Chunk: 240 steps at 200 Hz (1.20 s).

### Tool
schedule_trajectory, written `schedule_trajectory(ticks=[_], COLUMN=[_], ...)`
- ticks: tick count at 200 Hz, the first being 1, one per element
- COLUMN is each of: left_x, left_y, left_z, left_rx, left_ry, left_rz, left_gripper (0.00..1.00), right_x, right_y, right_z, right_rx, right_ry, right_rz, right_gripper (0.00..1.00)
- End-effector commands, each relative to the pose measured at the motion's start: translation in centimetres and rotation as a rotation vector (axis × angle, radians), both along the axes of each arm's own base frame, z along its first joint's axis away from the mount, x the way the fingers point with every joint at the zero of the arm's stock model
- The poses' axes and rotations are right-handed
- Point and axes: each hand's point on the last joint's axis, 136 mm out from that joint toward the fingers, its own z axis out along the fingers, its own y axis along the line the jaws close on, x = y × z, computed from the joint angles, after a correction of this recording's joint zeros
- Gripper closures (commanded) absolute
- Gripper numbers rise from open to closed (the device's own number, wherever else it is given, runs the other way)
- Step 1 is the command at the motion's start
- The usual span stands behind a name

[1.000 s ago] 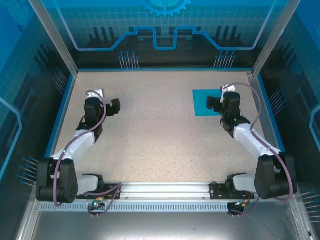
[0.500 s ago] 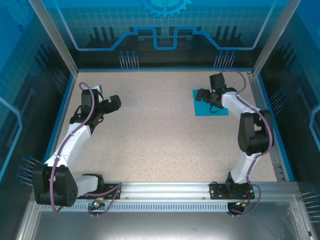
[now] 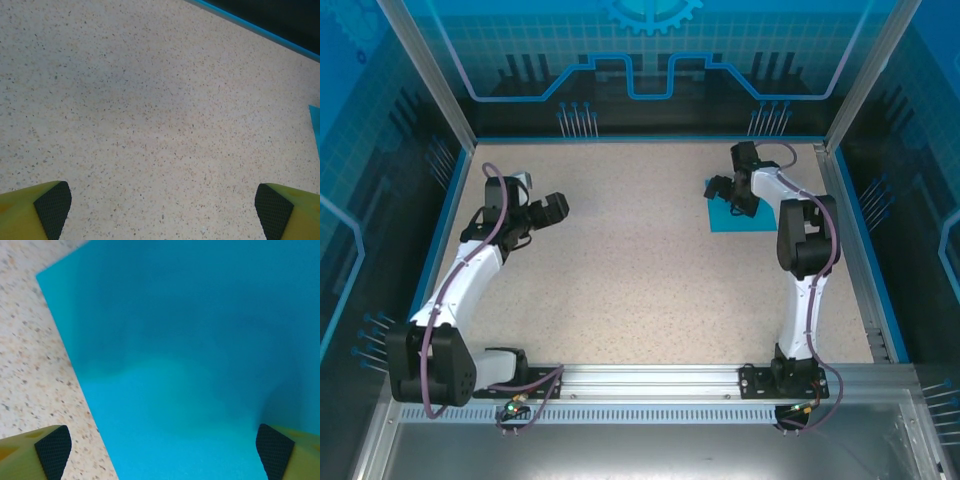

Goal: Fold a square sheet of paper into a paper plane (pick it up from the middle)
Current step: Move the square sheet of paper to the center of the table.

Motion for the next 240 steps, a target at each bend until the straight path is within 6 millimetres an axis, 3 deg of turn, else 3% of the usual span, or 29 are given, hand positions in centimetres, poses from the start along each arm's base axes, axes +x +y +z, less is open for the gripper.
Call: schedule_trajectory(ticks=[1,30,54,90,120,130,147,170,202,240], left_x=[0.1,0.1,0.0,-0.2,-0.5,-0.6,-1.0,-1.3,-2.1,-2.5], left_y=[-0.9,-1.1,-1.5,-2.2,-3.1,-3.7,-4.7,-6.1,-8.9,-11.5], left_z=[0.4,-0.1,-0.7,-1.4,-2.0,-2.2,-2.7,-3.3,-5.0,-6.5], left_rx=[-0.049,-0.076,-0.105,-0.124,-0.150,-0.157,-0.172,-0.210,-0.304,-0.302], left_ry=[0.017,0.031,0.051,0.067,0.091,0.098,0.111,0.124,0.173,0.203], left_rz=[-0.014,-0.007,-0.008,-0.017,-0.026,-0.041,-0.058,-0.062,-0.051,-0.092], left_gripper=[0.02,0.02,0.01,0.01,0.01,0.01,0.02,0.01,0.02,0.02], right_x=[-3.6,-8.6,-12.9,-19.8,-23.9,-24.2,-22.9,-20.2,-17.9,-16.4], right_y=[0.5,3.0,6.6,11.6,15.0,15.5,15.8,14.2,10.9,10.6], right_z=[-2.0,-2.5,-2.2,-3.5,-3.6,-2.7,1.0,4.9,3.4,1.6], right_rx=[0.050,0.082,0.116,0.104,0.023,0.000,-0.039,-0.109,-0.150,-0.200], right_ry=[0.144,0.229,0.276,0.356,0.382,0.355,0.249,0.093,0.134,0.168], right_rz=[-0.038,0.011,0.084,0.189,0.335,0.364,0.376,0.343,0.285,0.292], right_gripper=[0.02,0.05,0.05,0.05,0.05,0.05,0.06,0.05,0.06,0.07])
